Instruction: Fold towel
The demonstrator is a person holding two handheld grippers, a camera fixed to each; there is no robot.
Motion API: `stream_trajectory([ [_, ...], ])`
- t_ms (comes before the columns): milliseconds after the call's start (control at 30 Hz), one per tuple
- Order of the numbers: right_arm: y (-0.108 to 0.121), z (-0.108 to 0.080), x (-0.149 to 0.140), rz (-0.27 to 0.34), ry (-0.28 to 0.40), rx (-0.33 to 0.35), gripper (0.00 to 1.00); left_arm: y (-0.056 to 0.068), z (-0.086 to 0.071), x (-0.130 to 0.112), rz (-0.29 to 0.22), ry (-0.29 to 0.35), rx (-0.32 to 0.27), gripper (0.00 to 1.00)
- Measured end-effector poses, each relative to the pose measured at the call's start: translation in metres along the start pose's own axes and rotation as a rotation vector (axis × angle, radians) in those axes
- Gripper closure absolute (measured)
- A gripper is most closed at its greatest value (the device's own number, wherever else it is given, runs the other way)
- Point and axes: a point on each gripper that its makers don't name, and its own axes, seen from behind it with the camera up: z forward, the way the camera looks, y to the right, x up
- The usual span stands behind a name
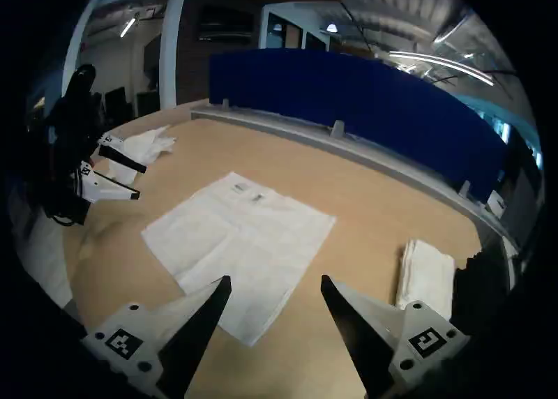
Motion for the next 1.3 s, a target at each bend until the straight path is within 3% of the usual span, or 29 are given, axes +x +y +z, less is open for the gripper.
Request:
stream_trajectory([
  [267, -0.016, 0.013, -0.055, -0.009, -0.089, 0.020, 0.00, 0.021, 0.015, -0.040, 0.013, -0.085, -0.046, 0.06],
  [600, -0.025, 0.016, -0.095, 0.017, -0.157, 0.038, 0.03, 0.037, 0.019, -0.075, 0.017, -0.167, -0.070, 0.09],
  [833, -0.030, 0.020, -0.106, 0.031, -0.185, 0.048, 0.24, 0.037, 0.025, -0.088, 0.006, -0.208, -0.050, 0.28],
  [967, -0.031, 0.023, -0.109, 0.047, -0.195, 0.052, 0.45, 0.038, 0.027, -0.092, -0.001, -0.222, -0.047, 0.41],
  [1033, -0.031, 0.024, -0.111, 0.053, -0.201, 0.052, 0.50, 0.039, 0.027, -0.091, -0.004, -0.220, -0.046, 0.44],
  [1300, -0.032, 0.026, -0.116, 0.058, -0.206, 0.059, 0.52, 0.040, 0.027, -0.090, -0.022, -0.221, -0.045, 0.48],
])
